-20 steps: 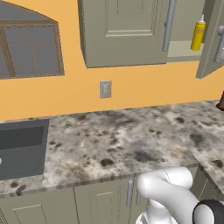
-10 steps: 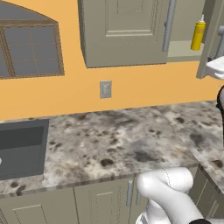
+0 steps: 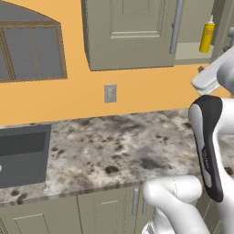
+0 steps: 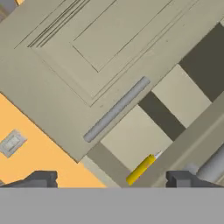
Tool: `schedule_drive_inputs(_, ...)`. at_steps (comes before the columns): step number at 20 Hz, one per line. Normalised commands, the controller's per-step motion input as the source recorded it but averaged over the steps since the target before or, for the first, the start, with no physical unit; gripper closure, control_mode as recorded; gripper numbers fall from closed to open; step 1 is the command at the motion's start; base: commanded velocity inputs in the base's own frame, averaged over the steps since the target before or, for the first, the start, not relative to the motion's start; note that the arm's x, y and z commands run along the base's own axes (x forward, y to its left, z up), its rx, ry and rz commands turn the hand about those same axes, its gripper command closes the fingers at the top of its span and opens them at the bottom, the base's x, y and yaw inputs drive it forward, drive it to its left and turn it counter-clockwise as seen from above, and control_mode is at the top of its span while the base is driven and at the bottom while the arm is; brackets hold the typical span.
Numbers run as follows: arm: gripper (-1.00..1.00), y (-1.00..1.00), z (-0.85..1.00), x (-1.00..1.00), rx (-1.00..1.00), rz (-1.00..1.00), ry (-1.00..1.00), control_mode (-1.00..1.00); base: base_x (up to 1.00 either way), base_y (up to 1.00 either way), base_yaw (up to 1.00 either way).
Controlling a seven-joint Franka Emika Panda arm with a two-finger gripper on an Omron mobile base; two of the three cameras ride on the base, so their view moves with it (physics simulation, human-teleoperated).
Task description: Move the ketchup and mustard from the cabinet to the dining counter.
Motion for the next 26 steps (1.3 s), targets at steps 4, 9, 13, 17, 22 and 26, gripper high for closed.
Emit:
schedule_drive_inputs(4, -1.0, 0.17, -0.22, 0.07, -0.5, -0.31, 0.05, -1.0, 0.0, 0.0, 0.0)
schedule_drive_inputs(9, -1.0, 0.1, -0.02, 0.17, -0.38, -0.36, 0.11, -1.0, 0.0, 0.0, 0.0)
schedule_drive_inputs(13, -1.0, 0.02, 0.0, 0.33, -0.22, -0.34, 0.06, -1.0, 0.0, 0.0, 0.0)
schedule_drive_inputs(17, -1.0, -0.02, 0.0, 0.6, -0.14, -0.3, 0.1, -1.0, 0.0, 0.0, 0.0)
schedule_drive_inputs(22, -1.0, -0.3, -0.01, 0.81, -0.03, -0.19, 0.13, -1.0, 0.0, 0.0, 0.0)
schedule_drive_inputs(26, -1.0, -0.49, -0.01, 0.77, 0.0, -0.1, 0.08, -1.0, 0.0, 0.0, 0.0)
